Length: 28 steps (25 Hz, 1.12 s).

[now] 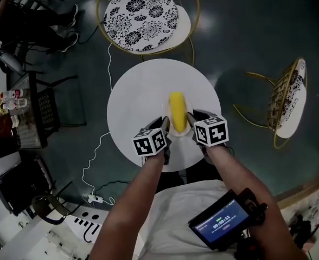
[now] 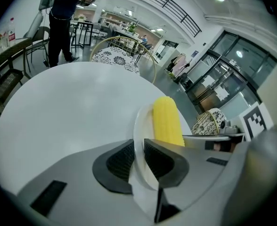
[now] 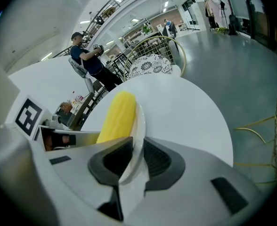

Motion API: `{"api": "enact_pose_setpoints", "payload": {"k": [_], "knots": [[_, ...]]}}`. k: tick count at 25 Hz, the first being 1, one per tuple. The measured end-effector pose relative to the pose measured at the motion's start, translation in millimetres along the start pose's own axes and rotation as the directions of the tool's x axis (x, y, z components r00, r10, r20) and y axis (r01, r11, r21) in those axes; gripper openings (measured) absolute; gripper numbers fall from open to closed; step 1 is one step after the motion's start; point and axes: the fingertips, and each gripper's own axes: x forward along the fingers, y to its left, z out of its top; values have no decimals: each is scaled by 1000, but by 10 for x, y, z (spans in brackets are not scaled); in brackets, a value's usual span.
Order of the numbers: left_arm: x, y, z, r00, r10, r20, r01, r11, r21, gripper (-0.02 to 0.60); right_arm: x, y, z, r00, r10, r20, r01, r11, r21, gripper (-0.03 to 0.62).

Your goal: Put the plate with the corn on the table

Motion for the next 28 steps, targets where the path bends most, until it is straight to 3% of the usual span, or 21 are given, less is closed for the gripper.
{"api": "enact_pose_setpoints", "payload": {"k": [9, 15, 17, 18, 24, 28], "knots": [[-258, 135, 9, 998, 1, 63, -1, 1000, 7, 52, -234, -56, 92, 989, -40, 141, 37, 999, 27, 52], [-529, 217, -81, 994, -21, 110, 19, 1000, 21, 51, -457, -97, -21, 978, -74, 195, 49, 990, 133, 49], [-644, 239, -132, 992, -25, 125, 22, 999, 28, 42, -534, -50, -110, 976, -85, 199, 57, 988, 142, 42], [-708, 254, -156, 991, -26, 133, 22, 999, 32, 20, -571, -14, -159, 976, -90, 199, 62, 988, 142, 8], [-1125, 364, -330, 979, -57, 194, 54, 998, 23, 8, -757, 279, -370, 971, -90, 223, 54, 986, 160, 8], [-1342, 320, -492, 974, -91, 207, 84, 996, 43, 8, -916, 487, -413, 968, -50, 247, 21, 993, 119, 8]]}}
